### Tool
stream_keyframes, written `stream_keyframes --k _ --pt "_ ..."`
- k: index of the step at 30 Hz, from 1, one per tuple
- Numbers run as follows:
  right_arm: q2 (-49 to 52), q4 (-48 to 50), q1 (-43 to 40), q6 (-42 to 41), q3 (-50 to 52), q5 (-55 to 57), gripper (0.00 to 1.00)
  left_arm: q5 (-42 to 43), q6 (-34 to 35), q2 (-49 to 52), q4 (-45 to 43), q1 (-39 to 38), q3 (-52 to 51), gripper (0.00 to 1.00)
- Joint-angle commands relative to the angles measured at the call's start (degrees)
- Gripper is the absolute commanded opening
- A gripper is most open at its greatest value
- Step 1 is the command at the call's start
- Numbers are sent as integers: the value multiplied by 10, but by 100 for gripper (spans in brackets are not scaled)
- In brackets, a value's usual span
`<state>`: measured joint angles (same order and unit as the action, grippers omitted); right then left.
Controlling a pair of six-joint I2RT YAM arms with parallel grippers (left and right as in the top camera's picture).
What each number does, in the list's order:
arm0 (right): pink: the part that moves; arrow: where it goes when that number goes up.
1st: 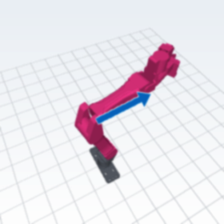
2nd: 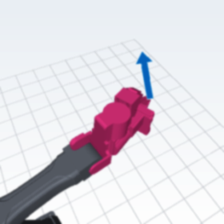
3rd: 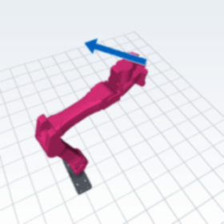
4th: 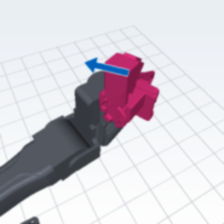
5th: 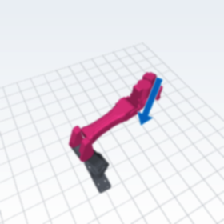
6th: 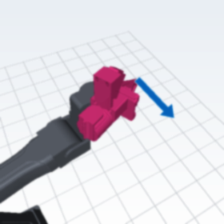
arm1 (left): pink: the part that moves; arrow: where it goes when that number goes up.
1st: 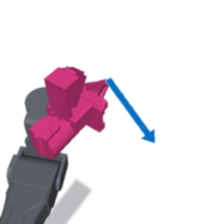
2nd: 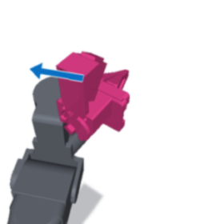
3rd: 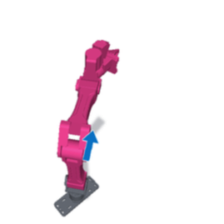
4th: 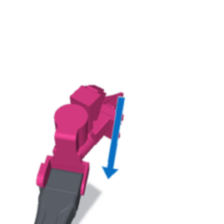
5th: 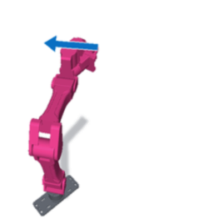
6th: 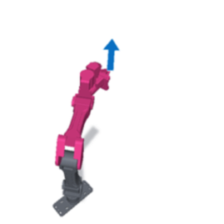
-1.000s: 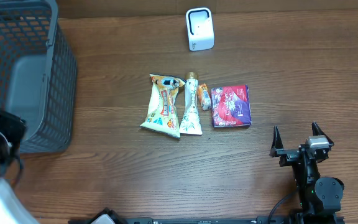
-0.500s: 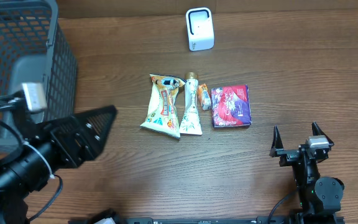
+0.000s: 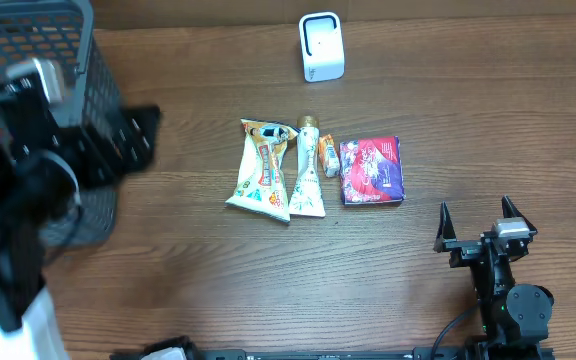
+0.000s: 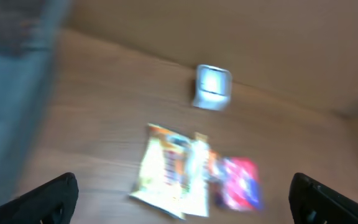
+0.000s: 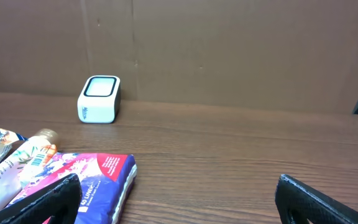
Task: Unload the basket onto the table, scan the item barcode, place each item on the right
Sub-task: 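Raise the left gripper and park it above the yellow bag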
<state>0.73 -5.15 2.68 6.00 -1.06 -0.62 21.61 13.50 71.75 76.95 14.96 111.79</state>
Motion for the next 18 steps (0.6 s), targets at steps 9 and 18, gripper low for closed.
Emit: stream_keyframes --k 9,18 --pt "-6 4 3 0 6 1 100 -311 13 134 -3 -178 1 100" --pt "-6 4 3 0 6 1 100 -451 130 257 26 -297 1 100"
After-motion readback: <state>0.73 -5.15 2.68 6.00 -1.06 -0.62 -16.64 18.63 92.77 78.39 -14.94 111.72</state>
